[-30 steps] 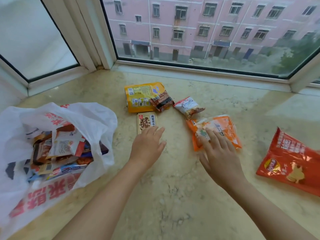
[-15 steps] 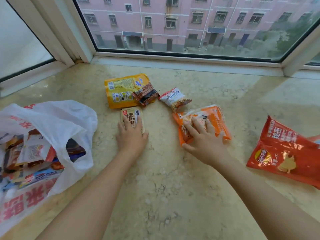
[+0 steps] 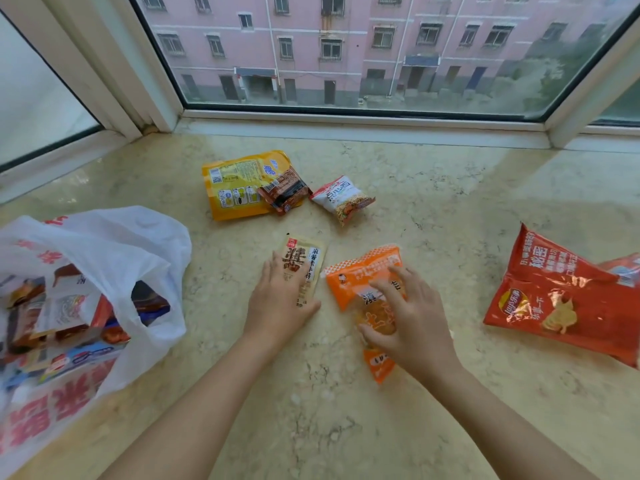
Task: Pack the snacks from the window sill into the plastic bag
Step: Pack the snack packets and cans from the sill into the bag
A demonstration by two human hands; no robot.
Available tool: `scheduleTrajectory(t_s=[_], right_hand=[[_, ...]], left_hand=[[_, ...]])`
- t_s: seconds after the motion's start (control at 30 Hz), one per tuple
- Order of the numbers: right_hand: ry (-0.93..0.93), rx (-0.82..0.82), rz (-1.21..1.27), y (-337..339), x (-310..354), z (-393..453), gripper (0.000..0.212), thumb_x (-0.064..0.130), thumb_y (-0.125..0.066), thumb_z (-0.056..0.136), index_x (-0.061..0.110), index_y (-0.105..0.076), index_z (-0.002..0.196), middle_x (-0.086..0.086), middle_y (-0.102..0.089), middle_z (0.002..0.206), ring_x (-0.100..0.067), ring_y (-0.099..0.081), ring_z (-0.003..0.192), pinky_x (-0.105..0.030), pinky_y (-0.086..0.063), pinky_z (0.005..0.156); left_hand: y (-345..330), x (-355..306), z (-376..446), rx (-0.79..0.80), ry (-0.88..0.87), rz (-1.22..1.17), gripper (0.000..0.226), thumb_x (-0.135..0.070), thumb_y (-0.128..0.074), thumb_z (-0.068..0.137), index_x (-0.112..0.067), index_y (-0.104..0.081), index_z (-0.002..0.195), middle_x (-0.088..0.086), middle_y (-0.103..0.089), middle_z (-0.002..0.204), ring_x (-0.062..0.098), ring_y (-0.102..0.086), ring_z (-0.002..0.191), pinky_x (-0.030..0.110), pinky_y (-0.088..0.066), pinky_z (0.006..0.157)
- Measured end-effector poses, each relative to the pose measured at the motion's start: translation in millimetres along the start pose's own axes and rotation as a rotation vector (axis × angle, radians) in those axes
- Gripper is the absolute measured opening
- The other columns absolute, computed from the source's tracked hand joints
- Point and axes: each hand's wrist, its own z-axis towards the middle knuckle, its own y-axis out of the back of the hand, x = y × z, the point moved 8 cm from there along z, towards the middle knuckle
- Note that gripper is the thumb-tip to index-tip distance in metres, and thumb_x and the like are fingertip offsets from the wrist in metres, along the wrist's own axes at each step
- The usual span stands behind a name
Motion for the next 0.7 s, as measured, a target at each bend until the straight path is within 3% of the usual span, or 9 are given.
scheduleTrajectory(t_s=[0.07,0.13,0.27,0.4,0.5,0.57,0.7], right_hand=[[-0.12,0.134,-0.083,-11,-9,-6,0.085,0.072,-0.052,0.062,0.04,-0.038,0.14,-0.003,-0.02,0.157,-0.03,-0.022,0.143,-0.063,-0.03,0.104],[-0.16,0.193,-0.141,-18,-14,-10,0.094,0.08,-0.044,0.057,0.046,-0.027,0.143,0.002,-0.004,0.161,-0.03,-0.019,0.144,-0.064,-0.028,0.103],[-0.223,0.178,-0.146,-21,-12,-12,0.096,0.088,-0.044,0.048,0.047,-0.036,0.134,0.007,-0.007,0.159,-0.029,-0.025,0.139,-0.058,-0.032,0.1],[-0.104,0.314,-0.181,-28,6,-4,0.08,0.069,-0.063,0.063,0.037,-0.034,0.131,0.012,-0.014,0.156,-0.03,-0.022,0.138,-0.05,-0.03,0.105],[-0.052,0.344,-0.247,-26,12,-3,0.076,0.066,-0.061,0.065,0.039,-0.033,0.13,0.007,-0.007,0.157,-0.03,-0.015,0.142,-0.058,-0.024,0.107],[-0.105,0.334,-0.279,-27,12,-7,0.086,0.072,-0.059,0.061,0.044,-0.026,0.135,0.002,0.004,0.158,-0.031,-0.009,0.144,-0.064,-0.021,0.104],[-0.194,0.269,-0.279,-30,17,-16,0.093,0.074,-0.06,0.061,0.046,-0.023,0.141,0.0,0.01,0.158,-0.032,-0.023,0.136,-0.052,-0.035,0.098]], left_hand=[[-2,2,-3,-0.021,0.045,0.002,0.081,-0.065,-0.051,0.085,-0.041,-0.011,0.151,0.013,0.007,0.16,0.03,0.0,0.148,0.041,-0.027,0.113],[-3,4,-2,-0.038,0.076,-0.003,0.083,-0.068,-0.05,0.083,-0.042,-0.009,0.151,0.014,0.003,0.16,0.03,-0.001,0.148,0.041,-0.026,0.114],[1,2,1,-0.057,0.128,-0.047,0.079,-0.061,-0.055,0.085,-0.038,-0.018,0.15,0.012,-0.01,0.159,0.03,-0.008,0.147,0.041,-0.026,0.113],[7,0,-2,-0.059,0.117,-0.096,0.077,-0.045,-0.065,0.084,-0.035,-0.024,0.149,0.009,-0.023,0.155,0.026,-0.024,0.141,0.039,-0.037,0.106],[16,8,-6,-0.041,0.085,-0.094,0.081,-0.039,-0.068,0.079,-0.037,-0.026,0.149,0.003,-0.032,0.148,0.022,-0.039,0.129,0.036,-0.043,0.096],[20,16,-13,-0.046,0.065,-0.069,0.08,-0.039,-0.066,0.077,-0.037,-0.028,0.148,0.0,-0.033,0.145,0.02,-0.043,0.124,0.033,-0.045,0.091],[20,29,-31,-0.086,0.071,-0.053,0.077,-0.041,-0.063,0.076,-0.037,-0.032,0.146,-0.003,-0.036,0.142,0.017,-0.044,0.121,0.032,-0.045,0.086]])
